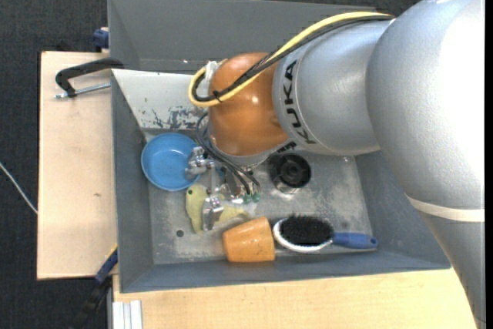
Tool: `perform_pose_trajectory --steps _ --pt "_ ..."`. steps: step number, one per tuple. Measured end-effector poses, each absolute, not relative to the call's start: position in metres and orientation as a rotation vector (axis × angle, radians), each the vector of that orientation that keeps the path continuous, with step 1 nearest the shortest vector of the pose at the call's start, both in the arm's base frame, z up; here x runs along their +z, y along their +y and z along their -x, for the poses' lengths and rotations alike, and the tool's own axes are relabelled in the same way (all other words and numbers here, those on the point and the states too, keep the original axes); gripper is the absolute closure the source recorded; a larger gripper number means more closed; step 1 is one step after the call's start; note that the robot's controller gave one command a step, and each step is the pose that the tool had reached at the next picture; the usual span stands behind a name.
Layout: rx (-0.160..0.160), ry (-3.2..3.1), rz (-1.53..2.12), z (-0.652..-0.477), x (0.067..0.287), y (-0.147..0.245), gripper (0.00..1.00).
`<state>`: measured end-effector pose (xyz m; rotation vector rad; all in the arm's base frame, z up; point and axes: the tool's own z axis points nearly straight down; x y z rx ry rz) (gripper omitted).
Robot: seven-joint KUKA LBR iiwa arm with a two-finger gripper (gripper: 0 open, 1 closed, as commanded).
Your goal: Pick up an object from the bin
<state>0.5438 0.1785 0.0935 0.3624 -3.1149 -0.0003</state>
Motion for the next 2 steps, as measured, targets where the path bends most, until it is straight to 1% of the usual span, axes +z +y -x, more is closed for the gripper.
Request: perform_pose_trajectory --steps 1,2 --pt "-0.008 -3.126 -0.363 -0.547 0.099 0.180 1.00" --pt "-0.005 -3.099 -0.602 -0.564 0.221 0.197 1.00"
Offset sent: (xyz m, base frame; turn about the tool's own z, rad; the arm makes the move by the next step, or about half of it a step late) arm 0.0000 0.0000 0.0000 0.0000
